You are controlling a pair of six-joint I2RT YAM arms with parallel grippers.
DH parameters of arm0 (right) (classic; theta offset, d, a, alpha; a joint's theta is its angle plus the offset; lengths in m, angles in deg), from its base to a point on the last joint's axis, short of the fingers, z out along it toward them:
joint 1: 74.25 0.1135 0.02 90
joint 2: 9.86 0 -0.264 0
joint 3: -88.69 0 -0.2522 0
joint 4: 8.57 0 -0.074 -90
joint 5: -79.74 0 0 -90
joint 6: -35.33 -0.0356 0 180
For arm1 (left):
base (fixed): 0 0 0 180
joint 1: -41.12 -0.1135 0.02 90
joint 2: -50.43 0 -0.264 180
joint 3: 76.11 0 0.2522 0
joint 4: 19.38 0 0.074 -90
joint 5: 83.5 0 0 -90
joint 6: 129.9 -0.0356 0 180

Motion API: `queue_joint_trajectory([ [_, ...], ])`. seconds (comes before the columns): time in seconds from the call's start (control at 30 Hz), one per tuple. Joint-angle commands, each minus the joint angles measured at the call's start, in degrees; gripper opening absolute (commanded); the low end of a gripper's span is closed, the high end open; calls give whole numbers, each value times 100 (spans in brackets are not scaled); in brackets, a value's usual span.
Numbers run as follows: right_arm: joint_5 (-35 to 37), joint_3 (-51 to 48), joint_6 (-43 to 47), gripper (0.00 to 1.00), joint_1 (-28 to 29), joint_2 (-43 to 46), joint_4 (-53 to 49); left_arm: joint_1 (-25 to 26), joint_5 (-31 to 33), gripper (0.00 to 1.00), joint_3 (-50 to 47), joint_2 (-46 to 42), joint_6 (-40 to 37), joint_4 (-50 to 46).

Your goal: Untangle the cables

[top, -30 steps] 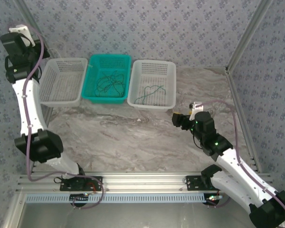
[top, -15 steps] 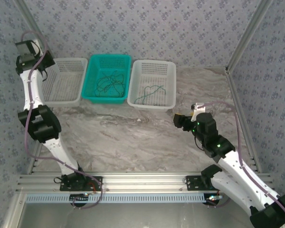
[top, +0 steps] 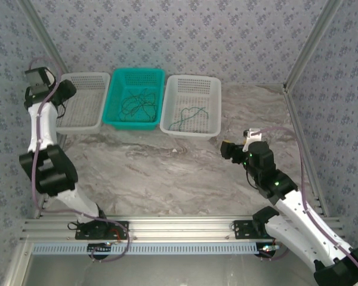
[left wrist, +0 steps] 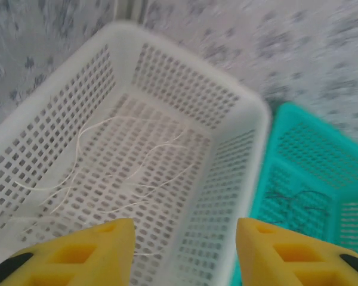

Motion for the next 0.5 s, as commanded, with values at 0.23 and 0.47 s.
queue_joint_trajectory([
  [0.23, 775, -338, 336, 88, -1051, -385, 554, 2056, 871, 54, -3011, -3671, -175, 1201],
  [0.47, 907, -652, 623, 88, -2048, -1449, 1451, 3368, 1469, 56, -5046, -4953, -946, 1446],
])
